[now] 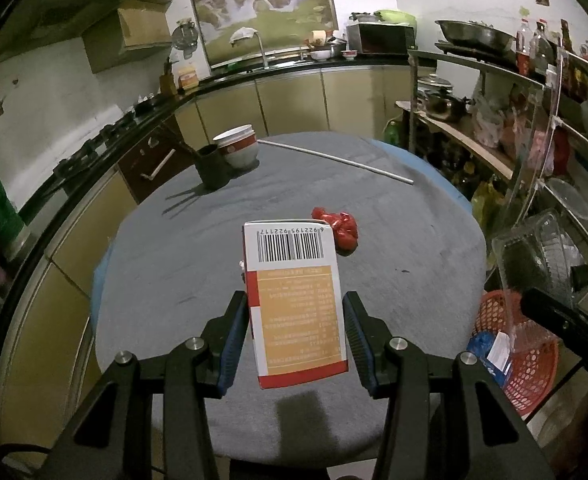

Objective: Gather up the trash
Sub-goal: 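Lift the orange-white box and clear tray toward the red basket, then lower the box into the red basket and open the left tool while the right tool releases the tray there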

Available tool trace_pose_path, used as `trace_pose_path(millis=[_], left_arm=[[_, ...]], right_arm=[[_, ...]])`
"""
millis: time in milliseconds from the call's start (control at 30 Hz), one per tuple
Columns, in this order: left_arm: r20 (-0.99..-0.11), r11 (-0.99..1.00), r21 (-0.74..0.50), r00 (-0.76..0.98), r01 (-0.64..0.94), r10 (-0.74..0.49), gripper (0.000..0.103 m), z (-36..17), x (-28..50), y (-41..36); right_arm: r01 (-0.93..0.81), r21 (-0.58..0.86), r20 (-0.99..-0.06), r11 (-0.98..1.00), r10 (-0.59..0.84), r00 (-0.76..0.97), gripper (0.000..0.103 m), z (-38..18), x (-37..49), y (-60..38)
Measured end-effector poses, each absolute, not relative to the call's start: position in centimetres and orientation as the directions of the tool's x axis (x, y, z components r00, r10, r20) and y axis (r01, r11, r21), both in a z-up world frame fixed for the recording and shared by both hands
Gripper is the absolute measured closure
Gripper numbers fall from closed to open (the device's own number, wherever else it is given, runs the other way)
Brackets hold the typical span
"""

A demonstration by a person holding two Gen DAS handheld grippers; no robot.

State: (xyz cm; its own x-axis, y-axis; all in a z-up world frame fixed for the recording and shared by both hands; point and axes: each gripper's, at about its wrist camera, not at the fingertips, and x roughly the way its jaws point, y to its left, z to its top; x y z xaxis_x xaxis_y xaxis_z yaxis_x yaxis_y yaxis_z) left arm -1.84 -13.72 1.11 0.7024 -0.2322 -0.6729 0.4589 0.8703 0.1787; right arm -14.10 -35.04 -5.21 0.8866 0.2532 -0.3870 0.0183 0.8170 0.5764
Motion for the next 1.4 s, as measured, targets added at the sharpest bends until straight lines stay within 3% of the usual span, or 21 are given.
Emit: trace_pose_path(millis=[1400], left_arm=[[-0.724, 0.769, 0.254, 0.642, 0.587, -0.252, 0.053, -1.9, -4.0, -20.7]], right_arm=[[0.166, 0.647, -0.418, 0.745, 0.164, 0.894, 0.063, -7.9, -18.8, -38.3]])
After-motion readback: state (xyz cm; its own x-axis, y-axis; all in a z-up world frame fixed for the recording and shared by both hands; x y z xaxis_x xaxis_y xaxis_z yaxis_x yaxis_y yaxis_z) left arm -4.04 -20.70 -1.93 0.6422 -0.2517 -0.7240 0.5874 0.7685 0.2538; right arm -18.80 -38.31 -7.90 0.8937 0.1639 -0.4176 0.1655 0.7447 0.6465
